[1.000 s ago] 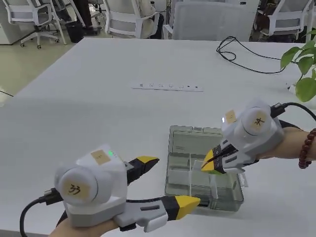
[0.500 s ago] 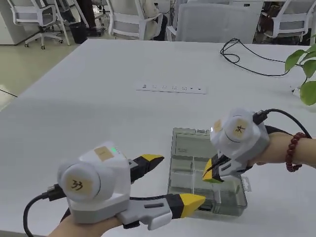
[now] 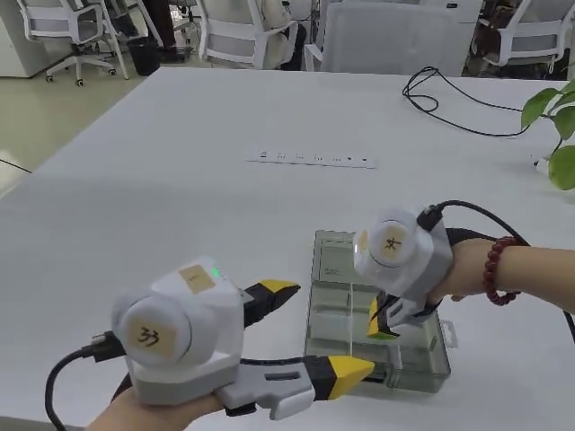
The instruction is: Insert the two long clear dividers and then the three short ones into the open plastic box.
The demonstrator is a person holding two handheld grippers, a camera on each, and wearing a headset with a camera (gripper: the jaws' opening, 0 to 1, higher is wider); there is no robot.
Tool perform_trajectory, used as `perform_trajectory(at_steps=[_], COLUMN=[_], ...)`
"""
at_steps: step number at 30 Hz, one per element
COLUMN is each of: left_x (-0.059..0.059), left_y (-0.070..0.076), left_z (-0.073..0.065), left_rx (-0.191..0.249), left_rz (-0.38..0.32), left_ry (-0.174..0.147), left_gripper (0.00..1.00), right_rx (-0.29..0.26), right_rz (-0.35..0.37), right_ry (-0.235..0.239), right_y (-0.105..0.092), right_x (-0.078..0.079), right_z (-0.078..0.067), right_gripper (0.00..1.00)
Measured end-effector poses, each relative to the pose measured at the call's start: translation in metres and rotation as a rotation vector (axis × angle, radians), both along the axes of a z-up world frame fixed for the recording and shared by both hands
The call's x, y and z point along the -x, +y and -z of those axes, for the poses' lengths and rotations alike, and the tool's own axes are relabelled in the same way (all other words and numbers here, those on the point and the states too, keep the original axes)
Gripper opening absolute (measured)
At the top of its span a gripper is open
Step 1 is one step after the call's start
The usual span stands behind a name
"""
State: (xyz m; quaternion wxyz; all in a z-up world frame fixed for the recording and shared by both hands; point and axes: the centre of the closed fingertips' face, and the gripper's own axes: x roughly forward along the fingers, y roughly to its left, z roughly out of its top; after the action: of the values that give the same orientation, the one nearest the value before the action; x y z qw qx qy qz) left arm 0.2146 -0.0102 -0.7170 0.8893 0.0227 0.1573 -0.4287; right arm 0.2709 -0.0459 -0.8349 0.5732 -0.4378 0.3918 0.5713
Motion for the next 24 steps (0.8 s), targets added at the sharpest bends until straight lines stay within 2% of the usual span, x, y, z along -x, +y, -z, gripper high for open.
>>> perform_trajectory(at_steps=[6,9,13,16,19,21,24], left_x=[-0.001,-0.001,-0.002,-0.002,-0.002,-0.002,-0.002], left_y=[0.000,0.000,0.000,0.000,0.001,0.001,0.002], left_z=[0.001,0.001,0.001,0.002,0.003,0.003,0.003], left_rx=[0.013,0.004,-0.003,-0.009,-0.021,-0.021,-0.024], left_rz=[-0.007,-0.007,-0.006,-0.004,-0.003,-0.005,-0.007], left_ry=[0.010,0.007,0.004,0.004,0.003,0.003,-0.004], left_gripper=[0.68,0.69,0.69,0.70,0.71,0.73,0.74], right_rx=[0.025,0.017,-0.016,-0.058,-0.089,-0.122,-0.154], right_rz=[0.001,0.014,0.048,0.094,0.099,0.130,0.133], right_ry=[0.010,0.011,0.002,0.028,0.020,0.034,0.033], right_y=[-0.002,-0.002,-0.002,0.001,0.001,0.003,0.003], right_x=[-0.002,-0.002,-0.003,-0.002,-0.002,-0.002,0.000], right_z=[0.001,0.001,0.000,-0.001,-0.005,-0.009,-0.015], right_gripper=[0.02,0.02,0.04,0.07,0.09,0.12,0.16])
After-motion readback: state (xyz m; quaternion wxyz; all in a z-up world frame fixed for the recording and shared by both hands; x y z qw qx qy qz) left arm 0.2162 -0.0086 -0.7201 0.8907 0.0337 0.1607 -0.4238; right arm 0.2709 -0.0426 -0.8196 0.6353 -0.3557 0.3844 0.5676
